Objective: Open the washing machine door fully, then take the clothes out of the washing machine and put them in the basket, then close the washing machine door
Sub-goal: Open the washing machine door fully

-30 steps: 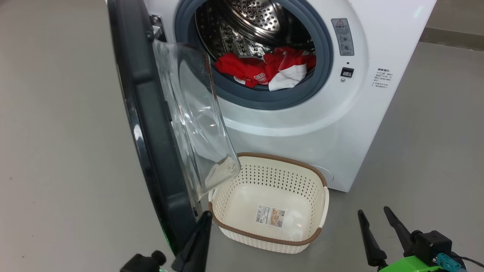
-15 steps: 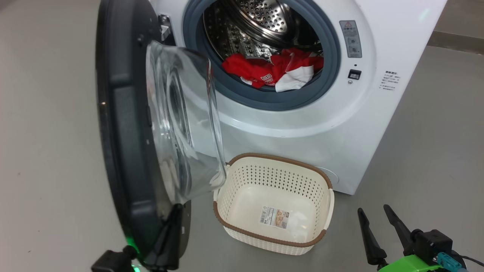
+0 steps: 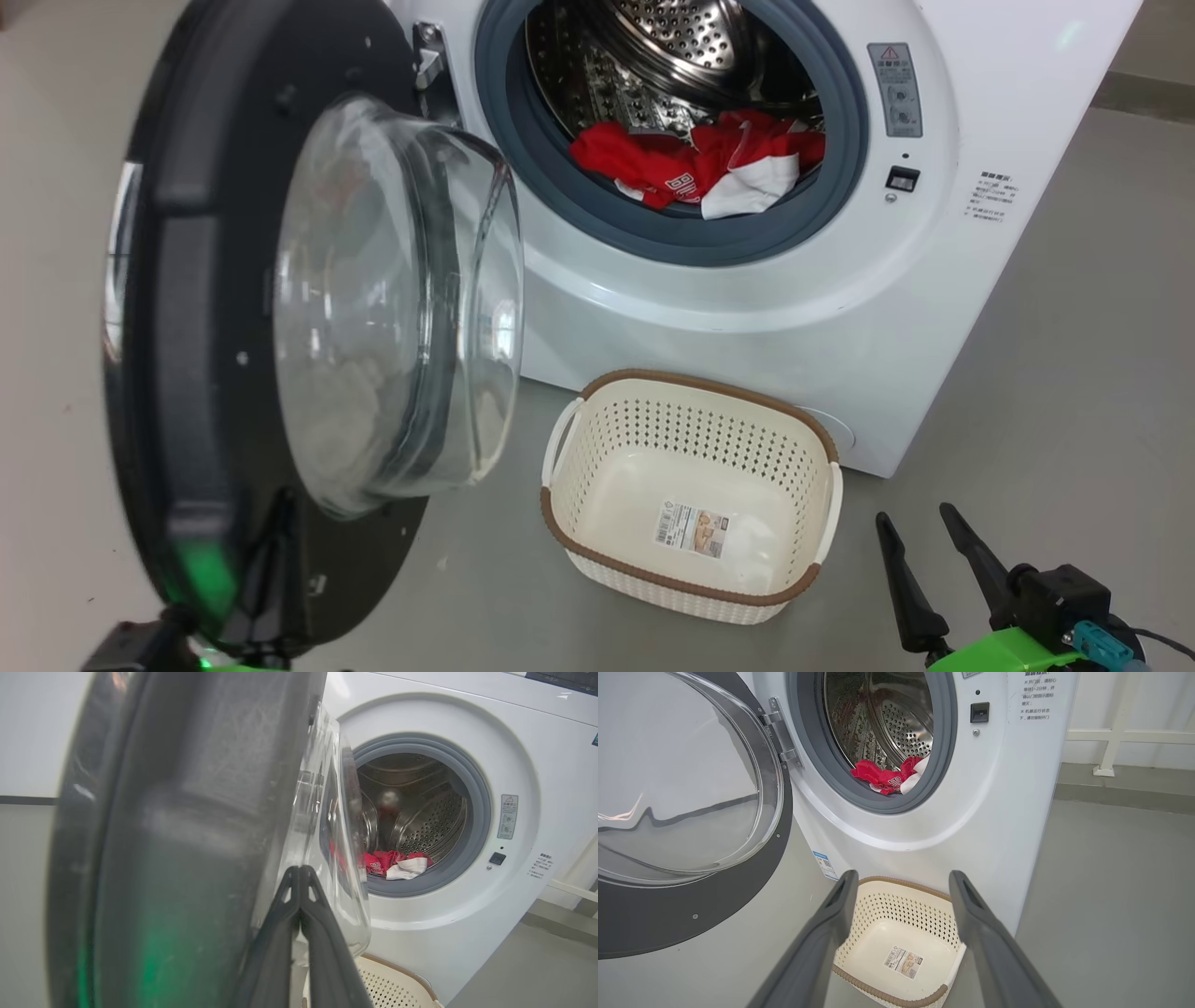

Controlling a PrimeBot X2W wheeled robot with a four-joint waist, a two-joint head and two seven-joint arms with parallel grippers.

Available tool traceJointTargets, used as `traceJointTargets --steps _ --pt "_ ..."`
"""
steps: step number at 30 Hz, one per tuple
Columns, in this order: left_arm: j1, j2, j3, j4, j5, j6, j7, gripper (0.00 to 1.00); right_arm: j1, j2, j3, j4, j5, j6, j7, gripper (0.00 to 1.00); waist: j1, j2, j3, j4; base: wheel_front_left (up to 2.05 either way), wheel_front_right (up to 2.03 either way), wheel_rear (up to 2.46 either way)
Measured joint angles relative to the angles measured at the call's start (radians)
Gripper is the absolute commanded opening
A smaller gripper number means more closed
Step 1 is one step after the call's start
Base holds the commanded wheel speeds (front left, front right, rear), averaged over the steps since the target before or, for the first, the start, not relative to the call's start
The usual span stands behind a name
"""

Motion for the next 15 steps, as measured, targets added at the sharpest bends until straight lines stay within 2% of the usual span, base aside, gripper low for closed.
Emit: traceJointTargets --steps 15 --pt "-0.105 0.009 0.226 0.096 0.04 -0.026 0.0 0.0 -0.035 -0.001 0.0 -0.006 -0.033 0.0 0.0 1.0 0.0 0.0 0.057 -0.004 0.0 0.0 0.0"
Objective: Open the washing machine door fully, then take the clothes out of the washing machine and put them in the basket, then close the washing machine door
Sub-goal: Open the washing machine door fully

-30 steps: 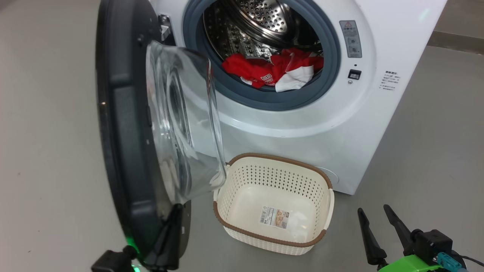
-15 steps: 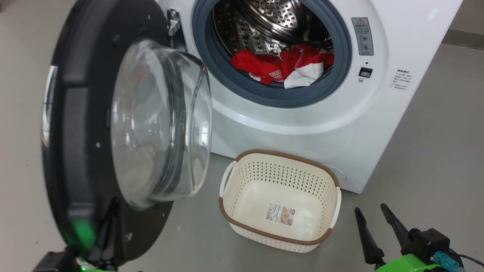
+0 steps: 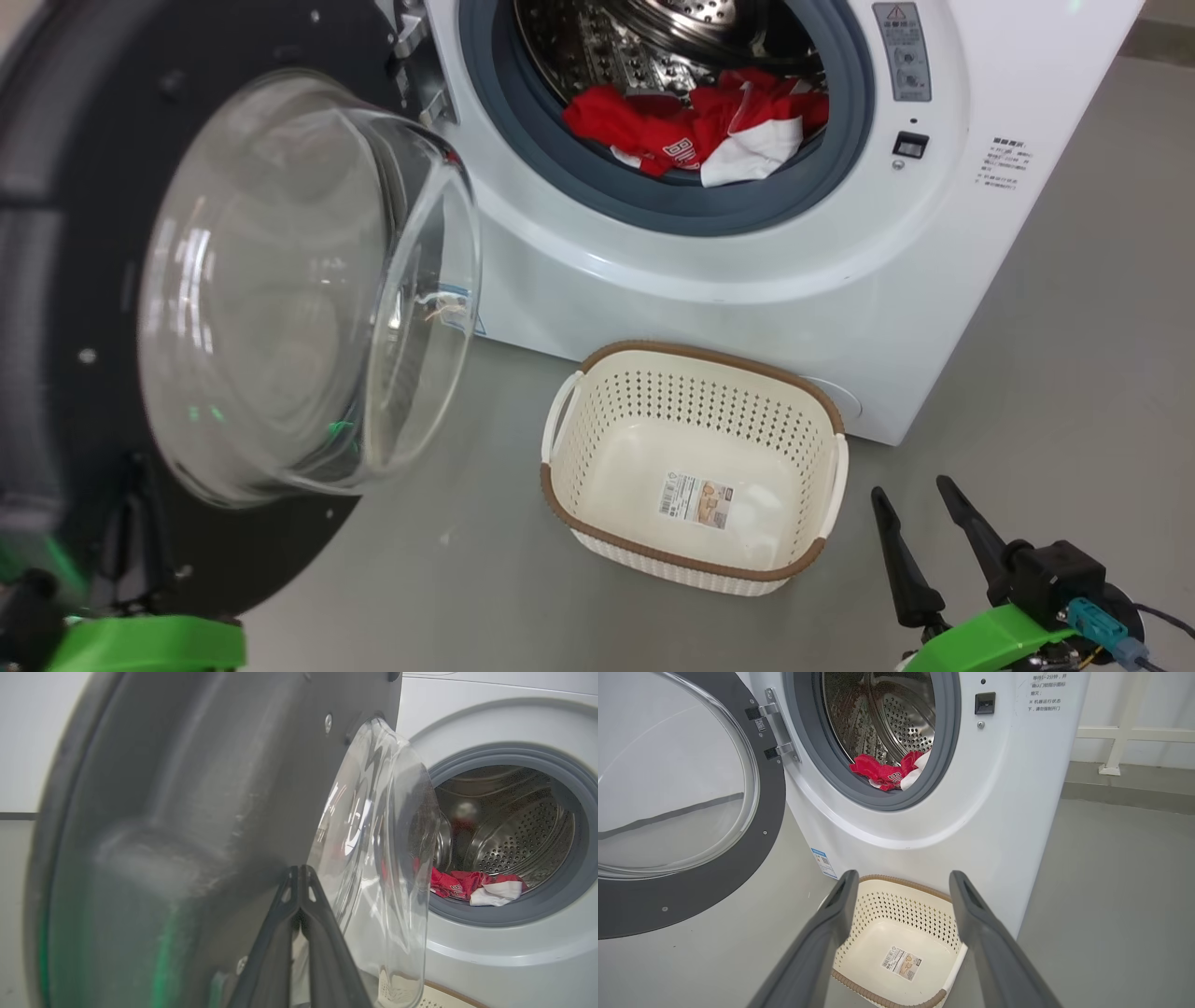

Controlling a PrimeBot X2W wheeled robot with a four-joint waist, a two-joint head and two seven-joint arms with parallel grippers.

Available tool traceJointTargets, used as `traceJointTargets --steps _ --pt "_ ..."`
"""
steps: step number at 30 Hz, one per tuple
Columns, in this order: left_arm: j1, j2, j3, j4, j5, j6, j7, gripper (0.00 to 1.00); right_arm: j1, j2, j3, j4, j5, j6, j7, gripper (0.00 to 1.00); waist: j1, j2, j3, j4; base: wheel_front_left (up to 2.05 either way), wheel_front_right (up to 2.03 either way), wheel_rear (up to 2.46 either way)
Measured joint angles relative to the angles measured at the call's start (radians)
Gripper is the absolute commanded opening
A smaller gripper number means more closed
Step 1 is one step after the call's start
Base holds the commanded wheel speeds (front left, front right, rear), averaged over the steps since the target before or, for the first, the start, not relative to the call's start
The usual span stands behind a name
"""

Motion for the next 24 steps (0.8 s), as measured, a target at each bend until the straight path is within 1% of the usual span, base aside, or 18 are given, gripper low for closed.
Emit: traceJointTargets --steps 5,13,19,24 --pt "-0.048 0.013 0.074 0.049 0.017 -0.001 0.0 0.0 -0.023 0.0 0.001 0.0 -0.005 0.0 0.0 1.0 0.0 0.0 0.022 -0.004 0.0 0.0 0.0" --pt "-0.134 0.048 0.193 0.143 0.057 -0.016 0.0 0.0 -0.042 -0.001 0.003 0.002 -0.012 0.0 0.0 1.0 0.0 0.0 0.054 -0.012 0.0 0.0 0.0" --pt "-0.207 0.09 0.251 0.228 0.077 -0.033 0.0 0.0 -0.055 -0.005 0.008 0.002 -0.022 0.0 0.0 1.0 0.0 0.0 0.079 -0.017 0.0 0.0 0.0" --pt "-0.257 0.114 0.282 0.288 0.096 -0.036 0.0 0.0 -0.066 -0.009 0.01 0.002 -0.024 0.0 0.0 1.0 0.0 0.0 0.095 -0.02 0.0 0.0 0.0"
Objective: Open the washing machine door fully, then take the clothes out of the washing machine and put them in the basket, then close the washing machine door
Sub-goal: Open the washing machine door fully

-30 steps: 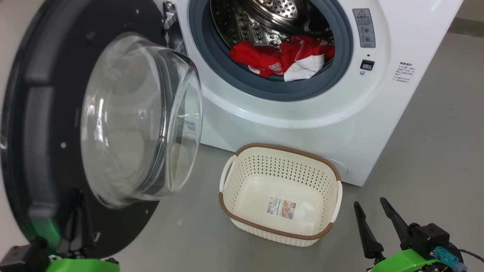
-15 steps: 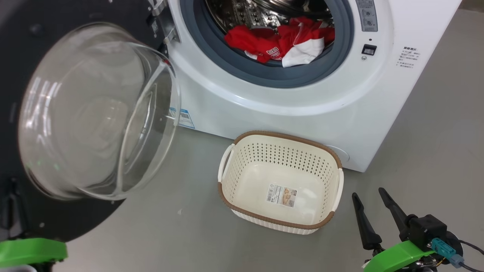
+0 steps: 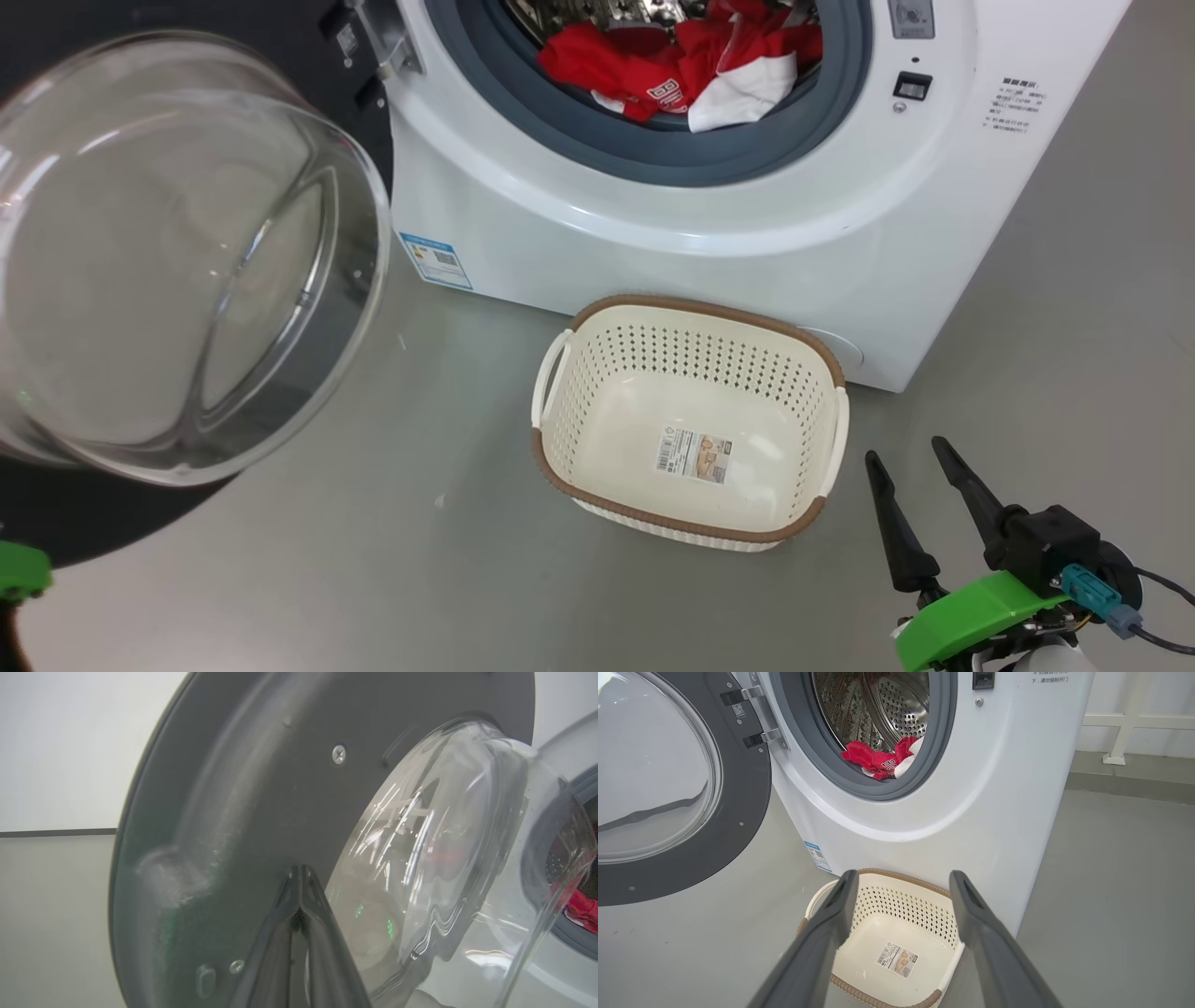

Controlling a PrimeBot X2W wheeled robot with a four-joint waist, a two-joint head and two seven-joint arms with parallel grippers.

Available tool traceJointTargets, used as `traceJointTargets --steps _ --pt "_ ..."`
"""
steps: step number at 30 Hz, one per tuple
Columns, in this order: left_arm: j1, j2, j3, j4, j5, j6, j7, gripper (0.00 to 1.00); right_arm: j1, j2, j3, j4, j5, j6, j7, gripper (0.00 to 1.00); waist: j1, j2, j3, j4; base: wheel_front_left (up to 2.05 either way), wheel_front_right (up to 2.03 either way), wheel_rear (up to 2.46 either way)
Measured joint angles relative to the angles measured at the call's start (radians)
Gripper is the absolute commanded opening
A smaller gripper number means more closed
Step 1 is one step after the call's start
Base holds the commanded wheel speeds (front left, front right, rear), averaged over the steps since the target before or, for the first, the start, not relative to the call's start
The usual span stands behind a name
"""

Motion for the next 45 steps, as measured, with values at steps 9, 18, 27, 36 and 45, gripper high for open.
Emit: traceJointTargets --steps 9,18,27,36,45 --pt "-0.083 0.046 0.067 0.109 0.042 -0.009 -0.001 0.0 -0.009 -0.004 0.002 0.0 -0.006 0.0 0.0 1.0 0.0 0.0 0.031 -0.012 0.0 0.0 0.0" --pt "-0.151 0.096 0.104 0.206 0.061 -0.017 -0.001 0.0 -0.037 -0.006 0.001 0.0 -0.016 0.0 0.0 1.0 0.0 0.0 0.058 -0.021 0.0 0.0 0.0" --pt "-0.164 0.098 0.12 0.233 0.078 -0.018 -0.001 0.0 -0.043 -0.006 -0.004 0.003 -0.016 0.0 0.0 1.0 0.0 0.0 0.045 -0.021 0.0 0.0 0.0" --pt "-0.111 0.075 0.085 0.186 0.064 -0.018 -0.001 0.0 -0.041 -0.006 -0.003 0.007 -0.016 0.0 0.0 1.0 0.0 0.0 0.005 -0.019 0.0 0.0 0.0" --pt "0.011 0.039 0.028 0.087 0.003 -0.018 -0.001 0.77 -0.034 -0.005 0.002 0.007 -0.011 0.0 0.0 1.0 0.0 0.0 -0.044 -0.025 0.0 0.0 0.0"
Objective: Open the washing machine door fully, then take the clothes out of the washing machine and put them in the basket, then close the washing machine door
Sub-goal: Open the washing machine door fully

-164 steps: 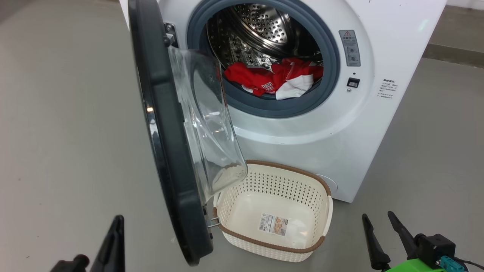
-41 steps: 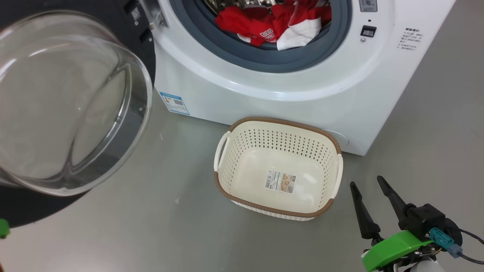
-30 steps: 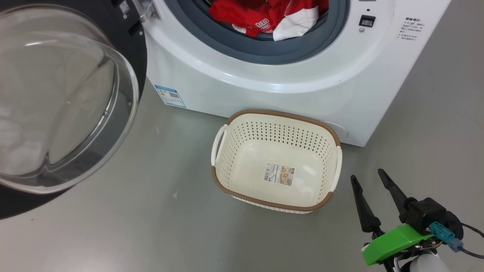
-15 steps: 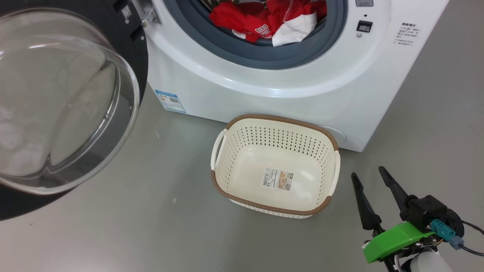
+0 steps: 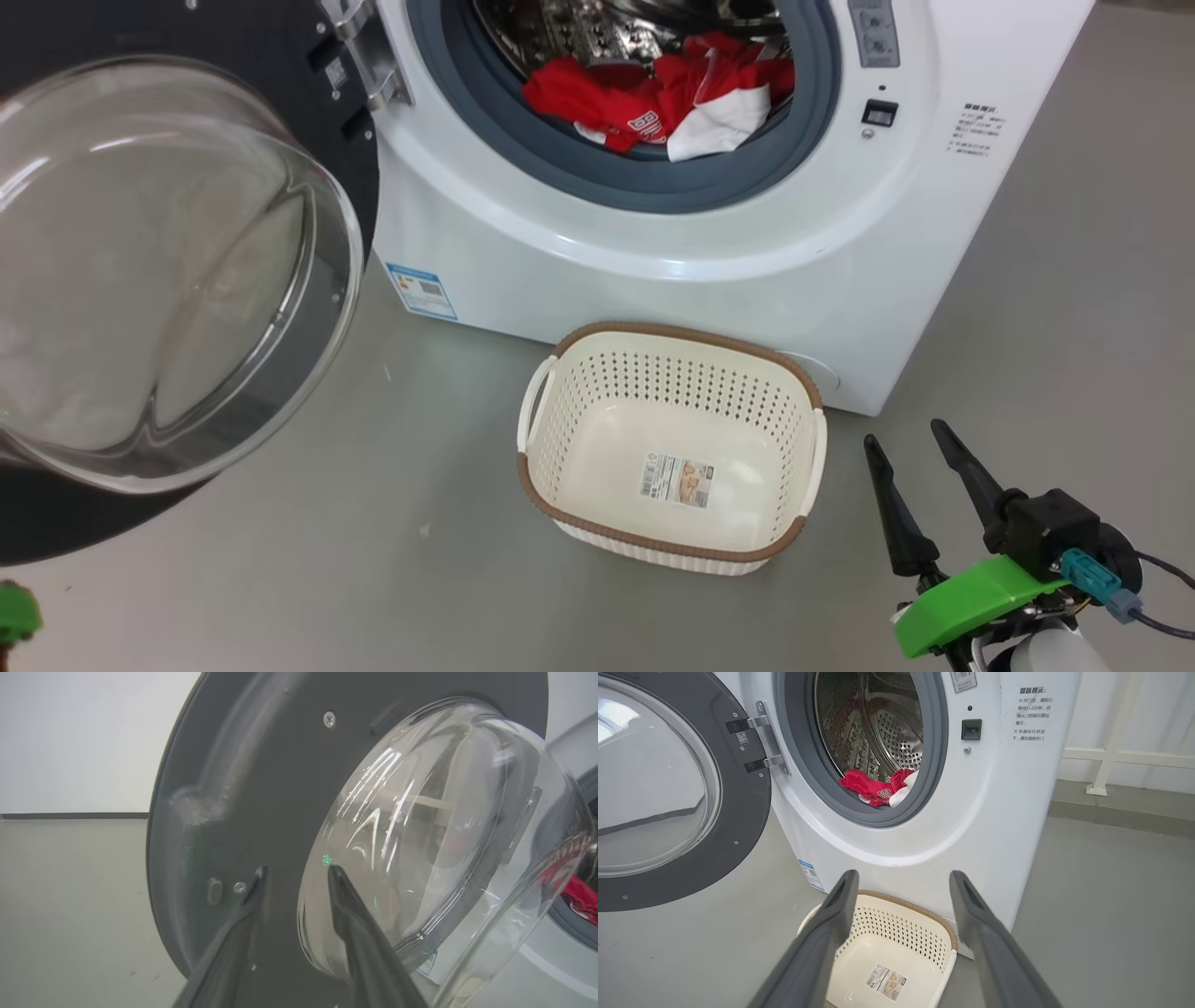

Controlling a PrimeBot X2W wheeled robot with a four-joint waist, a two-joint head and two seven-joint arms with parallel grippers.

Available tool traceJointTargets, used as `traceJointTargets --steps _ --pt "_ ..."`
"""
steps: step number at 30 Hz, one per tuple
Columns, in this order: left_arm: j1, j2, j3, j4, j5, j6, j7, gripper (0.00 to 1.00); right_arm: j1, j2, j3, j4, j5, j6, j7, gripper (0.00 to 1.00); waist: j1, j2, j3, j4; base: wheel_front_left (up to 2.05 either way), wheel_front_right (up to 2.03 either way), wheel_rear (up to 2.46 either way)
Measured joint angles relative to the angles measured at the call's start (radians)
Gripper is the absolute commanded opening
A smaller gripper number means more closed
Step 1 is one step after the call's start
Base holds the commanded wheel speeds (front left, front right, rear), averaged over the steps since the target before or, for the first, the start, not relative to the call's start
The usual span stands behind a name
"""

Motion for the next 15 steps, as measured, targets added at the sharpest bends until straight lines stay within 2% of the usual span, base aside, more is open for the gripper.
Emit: traceJointTargets --steps 1,15 --pt "0.016 -0.008 0.0 -0.014 -0.006 0.0 0.0 1.0 0.002 0.0 0.001 0.0 0.001 0.0 0.0 1.0 0.0001 0.0 -0.006 -0.002 0.0 0.0 0.0" --pt "0.196 -0.104 -0.11 -0.204 -0.035 0.0 0.0 1.0 0.044 0.004 -0.009 -0.01 0.014 0.0 0.0 1.0 0.0 0.0 -0.055 -0.047 0.0 0.0 0.0"
